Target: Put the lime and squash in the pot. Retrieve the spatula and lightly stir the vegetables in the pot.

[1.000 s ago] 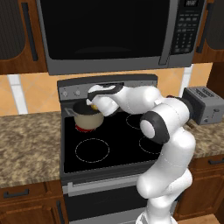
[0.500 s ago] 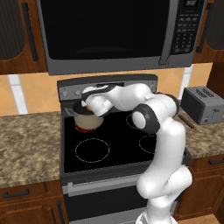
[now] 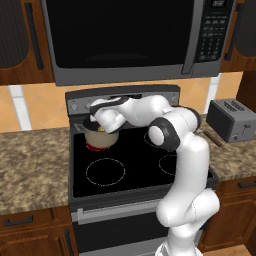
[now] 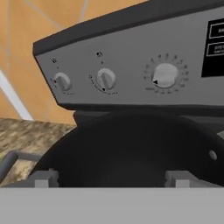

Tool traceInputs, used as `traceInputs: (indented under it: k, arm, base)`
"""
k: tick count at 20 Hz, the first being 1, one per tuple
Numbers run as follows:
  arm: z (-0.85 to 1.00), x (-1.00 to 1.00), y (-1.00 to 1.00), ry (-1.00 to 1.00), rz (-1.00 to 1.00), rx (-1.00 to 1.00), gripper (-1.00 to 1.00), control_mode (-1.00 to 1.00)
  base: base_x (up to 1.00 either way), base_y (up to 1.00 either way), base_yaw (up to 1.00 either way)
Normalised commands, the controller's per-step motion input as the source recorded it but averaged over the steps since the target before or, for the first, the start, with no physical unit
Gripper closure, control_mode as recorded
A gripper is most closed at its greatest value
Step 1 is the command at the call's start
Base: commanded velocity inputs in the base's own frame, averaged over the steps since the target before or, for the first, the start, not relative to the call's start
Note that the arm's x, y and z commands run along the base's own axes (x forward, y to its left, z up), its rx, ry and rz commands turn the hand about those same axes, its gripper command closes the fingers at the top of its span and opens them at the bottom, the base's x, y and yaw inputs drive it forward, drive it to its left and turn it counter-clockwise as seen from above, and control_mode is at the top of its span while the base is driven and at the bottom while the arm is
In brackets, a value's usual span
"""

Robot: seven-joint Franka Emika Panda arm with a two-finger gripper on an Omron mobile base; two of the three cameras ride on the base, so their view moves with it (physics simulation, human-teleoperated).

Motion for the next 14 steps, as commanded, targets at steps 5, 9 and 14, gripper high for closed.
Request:
traceInputs:
  k: [5, 9, 14]
  arm:
    - [0.22, -0.53, -0.09, -0.05, 0.0, 0.0, -1.0, -1.0]
    - [0.25, -0.96, -0.34, 0.0, 0.0, -0.06, -1.0, -1.0]
    - [0.18, -0.6, -0.72, 0.01, 0.0, -0.13, -1.0, -1.0]
  base:
    - [0.0, 0.0, 0.0]
    - [0.0, 0.0, 0.0]
    - [0.0, 0.0, 0.0]
